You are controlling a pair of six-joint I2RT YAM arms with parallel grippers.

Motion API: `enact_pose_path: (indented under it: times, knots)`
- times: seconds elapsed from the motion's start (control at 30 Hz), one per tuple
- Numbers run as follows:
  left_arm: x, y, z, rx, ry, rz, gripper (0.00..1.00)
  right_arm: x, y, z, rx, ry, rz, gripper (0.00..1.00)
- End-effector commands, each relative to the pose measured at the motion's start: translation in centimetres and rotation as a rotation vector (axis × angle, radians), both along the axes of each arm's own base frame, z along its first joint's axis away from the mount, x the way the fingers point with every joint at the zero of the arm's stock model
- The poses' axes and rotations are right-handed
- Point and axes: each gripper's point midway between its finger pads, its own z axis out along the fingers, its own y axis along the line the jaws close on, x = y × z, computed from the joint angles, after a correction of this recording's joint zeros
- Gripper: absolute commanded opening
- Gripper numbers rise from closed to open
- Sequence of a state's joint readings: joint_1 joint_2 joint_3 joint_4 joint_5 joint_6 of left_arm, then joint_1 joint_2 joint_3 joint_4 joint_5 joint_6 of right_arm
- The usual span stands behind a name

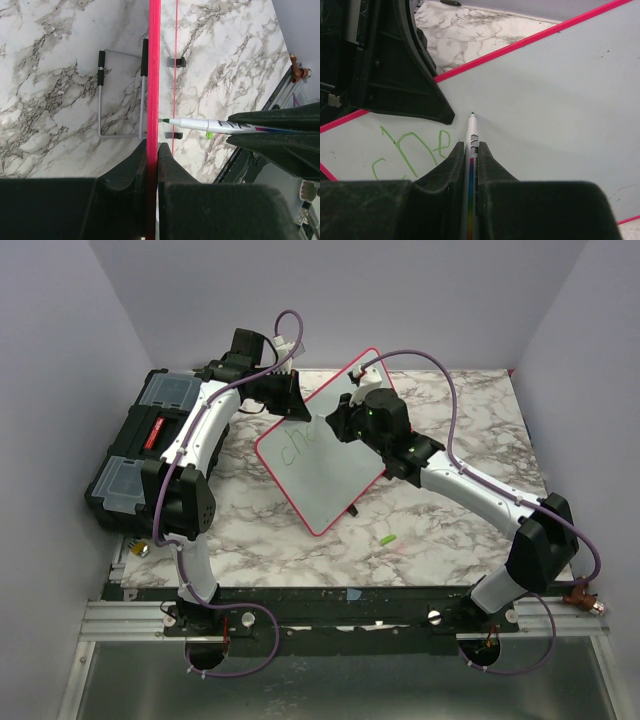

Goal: Write a sentence on the whiteboard

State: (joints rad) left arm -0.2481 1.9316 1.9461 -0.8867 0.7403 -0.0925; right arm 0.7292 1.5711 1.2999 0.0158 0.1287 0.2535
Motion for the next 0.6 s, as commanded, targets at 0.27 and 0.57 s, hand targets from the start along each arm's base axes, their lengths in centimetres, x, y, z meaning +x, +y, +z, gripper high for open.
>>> enact_pose_path:
  times: [0.27, 0.57]
  knots:
    - [1.9, 1.8, 0.6, 0.101, -0.154, 0.039, 0.00, -1.3, 1.4, -2.9, -0.014, 0.072, 0.100, 0.01]
    - [1.9, 1.8, 0.6, 0.101, -0.155, 0.040, 0.00, -1.8, 1.1, -4.0, -0.027, 0.097, 0.104, 0.01]
